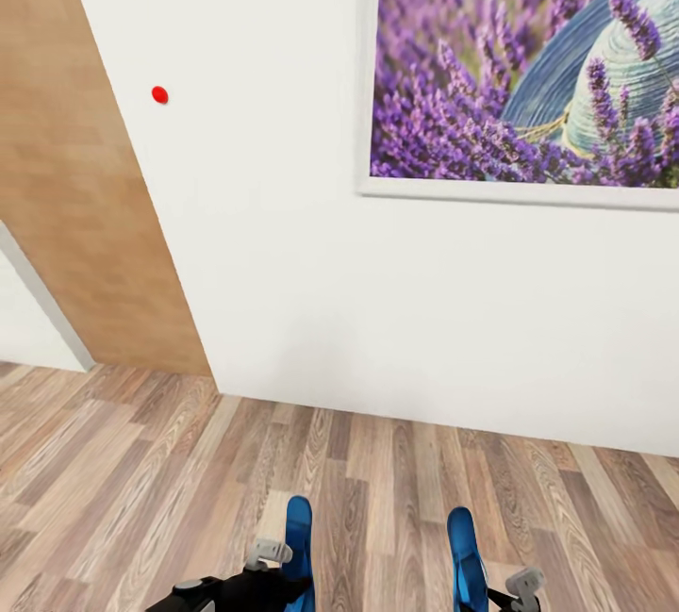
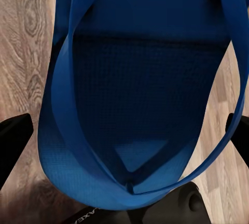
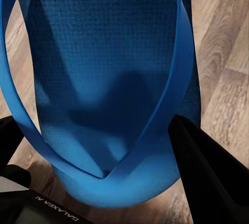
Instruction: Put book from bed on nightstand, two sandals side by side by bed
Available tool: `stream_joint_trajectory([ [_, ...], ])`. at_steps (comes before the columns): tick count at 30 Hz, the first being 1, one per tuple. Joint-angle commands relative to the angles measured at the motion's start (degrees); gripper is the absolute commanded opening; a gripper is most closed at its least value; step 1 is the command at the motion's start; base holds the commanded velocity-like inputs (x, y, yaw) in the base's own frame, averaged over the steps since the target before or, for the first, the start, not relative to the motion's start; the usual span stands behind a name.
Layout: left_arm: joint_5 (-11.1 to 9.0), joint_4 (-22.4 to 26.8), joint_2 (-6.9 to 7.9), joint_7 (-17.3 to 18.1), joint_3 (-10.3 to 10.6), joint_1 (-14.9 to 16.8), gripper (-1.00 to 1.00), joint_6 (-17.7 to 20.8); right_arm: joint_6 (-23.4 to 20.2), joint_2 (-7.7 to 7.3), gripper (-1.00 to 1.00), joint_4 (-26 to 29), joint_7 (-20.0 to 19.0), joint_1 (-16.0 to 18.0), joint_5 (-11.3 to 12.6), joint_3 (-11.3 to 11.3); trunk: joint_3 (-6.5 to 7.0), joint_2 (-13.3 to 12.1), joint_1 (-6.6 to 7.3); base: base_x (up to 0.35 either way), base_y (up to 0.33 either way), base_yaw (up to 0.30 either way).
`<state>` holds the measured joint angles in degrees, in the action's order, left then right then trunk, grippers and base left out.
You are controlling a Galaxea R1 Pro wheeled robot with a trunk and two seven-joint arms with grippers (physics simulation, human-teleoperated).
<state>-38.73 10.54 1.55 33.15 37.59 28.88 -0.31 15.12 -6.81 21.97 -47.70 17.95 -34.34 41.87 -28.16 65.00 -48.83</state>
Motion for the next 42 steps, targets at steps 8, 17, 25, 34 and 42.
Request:
stream_joint_trajectory([
  [8, -0.47, 0.01, 0.03, 0.07, 0.41, 0.04, -1.00, -0.04, 0.27, 0.04, -1.00, 0.01, -0.38, 0.07, -0.55, 0.49, -0.05, 0.03, -0.01, 0.264, 0.000, 0.011],
  [17, -0.47, 0.01, 0.03, 0.07, 0.41, 0.04, -1.00, -0.04, 0.26, 0.04, -1.00, 0.01, -0.25, 0.07, -0.55, 0.49, -0.05, 0.03, -0.01, 0.319, 0.000, 0.000],
  [25, -0.47, 0.01, 0.03, 0.07, 0.42, 0.02, -1.00, -0.04, 0.29, 0.05, -1.00, 0.01, -0.21, 0.07, -0.55, 0.49, -0.05, 0.03, -0.01, 0.320, 0.000, 0.000],
  [34, -0.46, 0.01, 0.03, 0.06, 0.40, -0.01, -1.00, -0.04, 0.31, 0.05, -1.00, 0.01, -0.20, 0.07, -0.55, 0.42, -0.05, 0.03, -0.01, 0.321, 0.000, 0.041],
  [42, -0.47, 0.01, 0.04, 0.07, 0.40, 0.01, -1.00, -0.04, 0.31, 0.05, -1.00, 0.01, -0.28, 0.07, -0.56, 0.41, -0.05, 0.03, -0.01, 0.320, 0.000, 0.088],
])
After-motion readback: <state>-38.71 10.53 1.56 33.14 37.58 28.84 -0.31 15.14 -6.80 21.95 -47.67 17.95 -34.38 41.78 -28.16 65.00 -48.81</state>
